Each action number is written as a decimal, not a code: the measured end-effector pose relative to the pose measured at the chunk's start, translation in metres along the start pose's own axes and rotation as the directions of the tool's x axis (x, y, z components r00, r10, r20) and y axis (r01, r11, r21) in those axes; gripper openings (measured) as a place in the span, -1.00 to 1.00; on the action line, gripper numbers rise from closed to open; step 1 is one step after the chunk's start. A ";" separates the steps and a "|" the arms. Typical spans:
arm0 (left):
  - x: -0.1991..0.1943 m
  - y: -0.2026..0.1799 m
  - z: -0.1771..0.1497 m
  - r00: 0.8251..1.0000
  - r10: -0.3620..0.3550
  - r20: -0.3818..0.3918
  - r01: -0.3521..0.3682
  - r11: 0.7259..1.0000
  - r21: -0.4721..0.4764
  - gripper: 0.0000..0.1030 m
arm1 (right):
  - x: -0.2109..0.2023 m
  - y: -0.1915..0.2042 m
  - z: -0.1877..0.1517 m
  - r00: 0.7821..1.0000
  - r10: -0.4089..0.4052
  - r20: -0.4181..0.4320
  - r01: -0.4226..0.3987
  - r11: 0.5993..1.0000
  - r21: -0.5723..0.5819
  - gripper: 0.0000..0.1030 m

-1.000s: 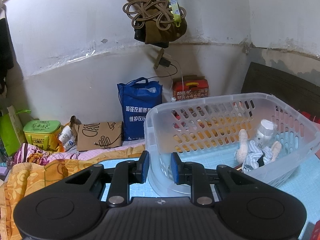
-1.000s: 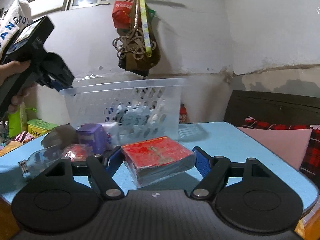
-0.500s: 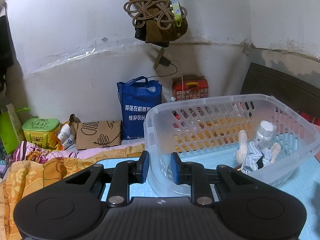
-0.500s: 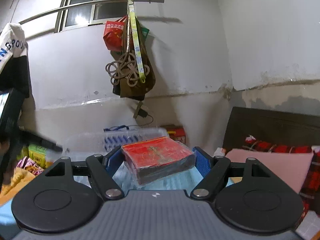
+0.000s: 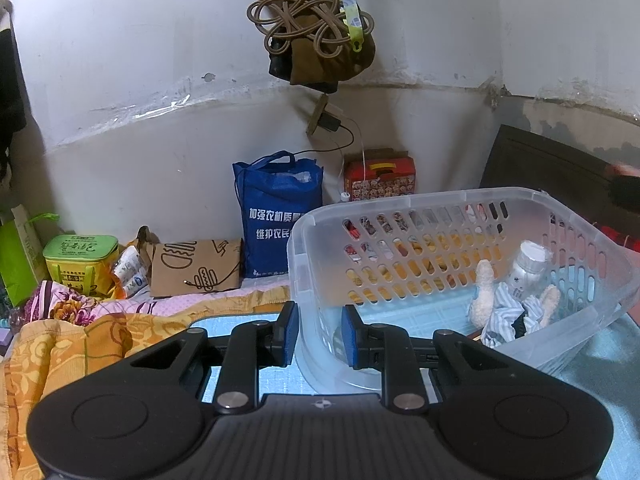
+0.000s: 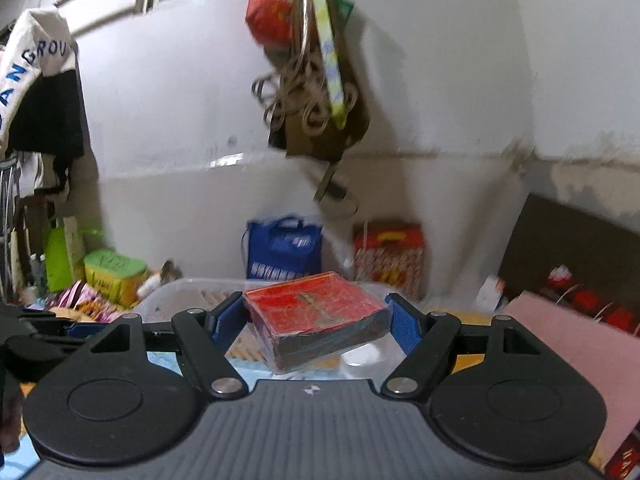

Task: Organize objects
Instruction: 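Carry the red box into the basket and release it, then grasp the glass jar with silver lid using the right tool, then carry the glass jar over the basket and open the right tool, then grasp the red wrapped candy with the right tool, then carry the red candy over the basket and open the right tool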

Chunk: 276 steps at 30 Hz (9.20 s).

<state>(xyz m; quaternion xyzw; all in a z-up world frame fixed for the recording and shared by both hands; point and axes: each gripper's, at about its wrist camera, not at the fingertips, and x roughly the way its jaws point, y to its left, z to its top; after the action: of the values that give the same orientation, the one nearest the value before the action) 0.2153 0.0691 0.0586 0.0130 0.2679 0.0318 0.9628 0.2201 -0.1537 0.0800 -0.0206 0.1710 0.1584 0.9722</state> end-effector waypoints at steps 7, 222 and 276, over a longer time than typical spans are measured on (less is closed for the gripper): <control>0.000 0.001 -0.001 1.000 -0.010 0.001 0.010 1.000 -0.003 -0.48 | 0.040 0.013 0.004 0.993 0.064 -0.095 -0.064 0.998 -0.006 0.51; 0.000 -0.001 -0.004 1.000 0.008 0.020 -0.009 1.000 0.019 -0.55 | -0.056 0.063 -0.145 0.979 0.152 -0.133 -0.149 0.988 0.036 -0.01; 0.002 0.004 -0.003 1.000 -0.006 0.013 0.006 1.000 -0.004 -0.53 | 0.049 0.049 -0.002 0.994 0.085 -0.070 -0.091 0.992 -0.084 0.84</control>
<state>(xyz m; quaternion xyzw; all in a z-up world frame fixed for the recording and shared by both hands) 0.2152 0.0728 0.0556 0.0106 0.2613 0.0295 0.9647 0.2476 -0.0932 0.0621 -0.0608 0.1970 0.2079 0.9562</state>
